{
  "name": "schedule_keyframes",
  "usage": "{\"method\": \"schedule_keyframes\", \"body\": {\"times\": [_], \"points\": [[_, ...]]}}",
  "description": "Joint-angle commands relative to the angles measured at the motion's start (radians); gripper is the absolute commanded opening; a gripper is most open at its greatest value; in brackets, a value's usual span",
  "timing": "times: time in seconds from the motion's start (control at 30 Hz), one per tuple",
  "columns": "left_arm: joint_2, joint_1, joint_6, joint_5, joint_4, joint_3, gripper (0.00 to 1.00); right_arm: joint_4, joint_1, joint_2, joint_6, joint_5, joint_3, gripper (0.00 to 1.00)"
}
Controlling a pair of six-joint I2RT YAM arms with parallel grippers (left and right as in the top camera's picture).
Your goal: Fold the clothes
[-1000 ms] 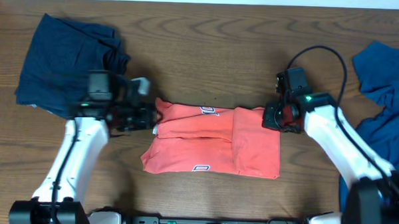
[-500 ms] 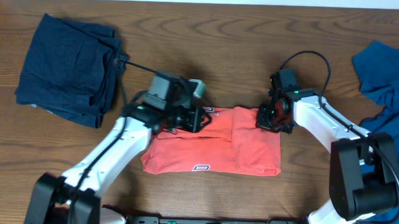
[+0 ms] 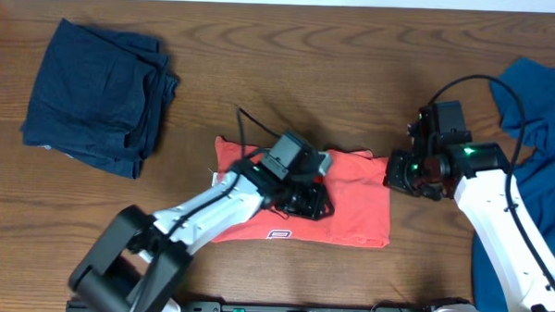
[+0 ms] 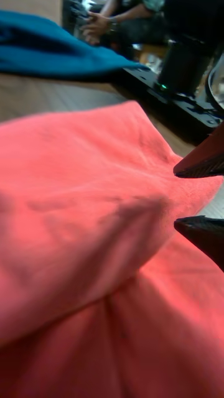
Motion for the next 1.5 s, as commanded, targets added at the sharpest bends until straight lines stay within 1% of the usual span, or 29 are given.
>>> {"method": "schedule_keyframes", "body": {"times": [0.0,0.1,0.2,0.33,0.47,0.5,0.57,0.63,0.73,0.83,0.87,0.9,0.97,1.07,1.13,1.2,1.27,1.3,1.37,1.47], "points": [[0.070,-0.042,-0.050,0.023,-0.002,0.013,0.23,-0.035,0.002,0.003,-0.029,-0.003,0.000,0.01],[0.130,-0.041,-0.100,0.025,-0.010,0.013,0.23,-0.060,0.002,0.003,-0.030,0.002,-0.002,0.01],[0.154,-0.005,-0.156,0.024,-0.055,0.013,0.19,-0.060,0.003,0.003,-0.032,0.000,-0.014,0.01],[0.154,0.026,-0.162,0.024,-0.070,0.013,0.19,-0.042,0.028,0.003,-0.078,-0.009,-0.071,0.01],[0.148,0.023,-0.161,0.025,-0.043,0.016,0.19,0.034,0.071,0.003,-0.093,-0.037,-0.193,0.01],[0.145,0.023,-0.160,0.025,-0.035,0.018,0.21,0.064,0.080,0.003,-0.093,-0.048,-0.232,0.01],[0.137,0.023,-0.150,0.026,-0.014,0.019,0.22,0.140,0.091,0.003,-0.093,-0.080,-0.304,0.01],[0.123,0.023,-0.145,0.026,0.013,0.020,0.25,0.244,0.094,0.003,-0.092,-0.108,-0.381,0.01],[0.100,0.023,-0.134,0.042,0.042,0.021,0.29,0.338,0.082,0.003,-0.046,-0.086,-0.438,0.01],[0.057,0.026,-0.126,0.051,0.046,0.021,0.32,0.378,0.063,0.002,-0.018,-0.051,-0.441,0.01],[0.035,0.031,-0.124,0.051,0.045,0.021,0.35,0.383,0.052,-0.002,-0.019,-0.052,-0.431,0.01],[0.013,0.036,-0.124,0.052,0.041,0.022,0.36,0.380,0.044,-0.006,-0.025,-0.058,-0.419,0.01],[-0.043,0.058,-0.118,0.063,0.027,0.022,0.38,0.362,0.030,-0.021,-0.088,-0.106,-0.378,0.03],[-0.146,0.132,-0.075,0.064,-0.045,0.021,0.41,0.307,0.027,-0.062,-0.196,-0.207,-0.293,0.08],[-0.198,0.200,-0.045,0.045,-0.117,0.021,0.44,0.263,0.027,-0.085,-0.213,-0.232,-0.241,0.08],[-0.232,0.277,-0.006,-0.018,-0.212,0.021,0.48,0.236,0.028,-0.100,-0.213,-0.232,-0.205,0.08],[-0.243,0.364,0.049,-0.131,-0.320,0.021,0.55,0.239,0.028,-0.107,-0.212,-0.232,-0.194,0.08],[-0.241,0.395,0.072,-0.175,-0.354,0.021,0.59,0.243,0.028,-0.107,-0.212,-0.230,-0.195,0.08],[-0.224,0.479,0.130,-0.259,-0.418,0.014,0.64,0.249,0.028,-0.098,-0.212,-0.206,-0.196,0.07],[-0.179,0.589,0.225,-0.262,-0.451,0.005,0.72,0.259,0.028,-0.079,-0.212,-0.201,-0.196,0.08]]}}
